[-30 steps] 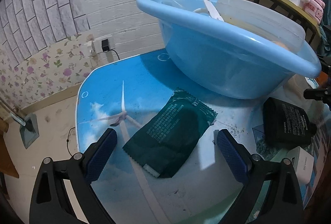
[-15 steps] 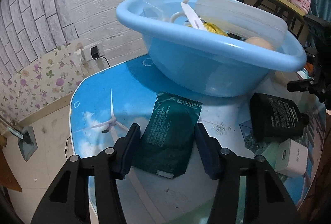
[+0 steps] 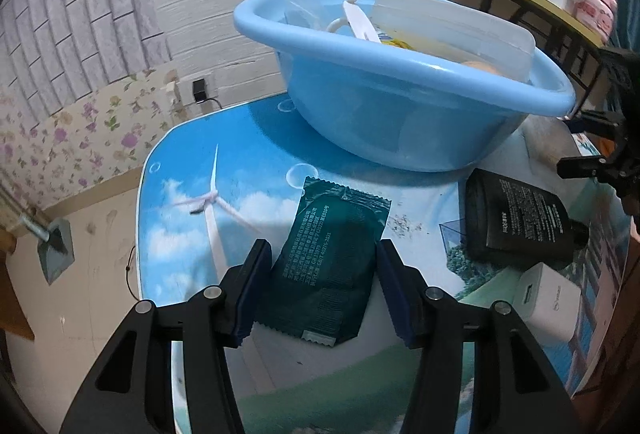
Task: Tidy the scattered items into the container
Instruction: 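Grasp the green sachet with the left gripper while the right grasps the clear toothpick box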
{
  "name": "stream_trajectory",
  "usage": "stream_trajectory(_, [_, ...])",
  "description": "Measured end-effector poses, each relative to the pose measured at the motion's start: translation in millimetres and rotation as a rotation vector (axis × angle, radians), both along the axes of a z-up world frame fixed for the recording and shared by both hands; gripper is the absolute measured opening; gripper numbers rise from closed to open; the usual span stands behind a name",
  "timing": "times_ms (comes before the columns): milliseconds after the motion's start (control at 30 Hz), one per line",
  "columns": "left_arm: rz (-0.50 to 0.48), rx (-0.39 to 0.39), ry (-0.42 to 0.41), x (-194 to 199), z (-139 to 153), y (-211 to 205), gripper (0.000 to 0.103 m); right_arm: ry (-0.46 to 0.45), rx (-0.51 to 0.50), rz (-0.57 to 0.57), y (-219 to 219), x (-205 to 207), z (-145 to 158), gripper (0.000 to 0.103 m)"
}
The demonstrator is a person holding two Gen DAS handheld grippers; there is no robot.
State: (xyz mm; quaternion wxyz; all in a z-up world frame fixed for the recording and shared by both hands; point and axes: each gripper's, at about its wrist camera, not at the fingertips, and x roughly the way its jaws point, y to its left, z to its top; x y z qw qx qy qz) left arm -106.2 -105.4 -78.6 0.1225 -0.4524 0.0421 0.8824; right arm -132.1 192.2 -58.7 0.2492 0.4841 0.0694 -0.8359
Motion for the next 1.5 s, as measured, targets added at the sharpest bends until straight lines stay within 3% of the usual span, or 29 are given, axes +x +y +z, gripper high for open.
stream_trajectory(600, [0.252,0.088,0.043,33.9,6.5,10.9,0.052,0.033,-0.018,-0.109,25.1,28.4,6.0,0.098])
stream_trajectory(833, [0.250,0.085,0.066,38.8,17.9,14.4,0.043,0.056,-0.043,-0.101,26.8,35.1,17.4,0.098])
stream_trajectory(1500, [0.172,-0.003,0.031,32.4,0.5,22.6,0.051,0.040,-0.035,-0.102,28.3,39.6,14.5,0.098])
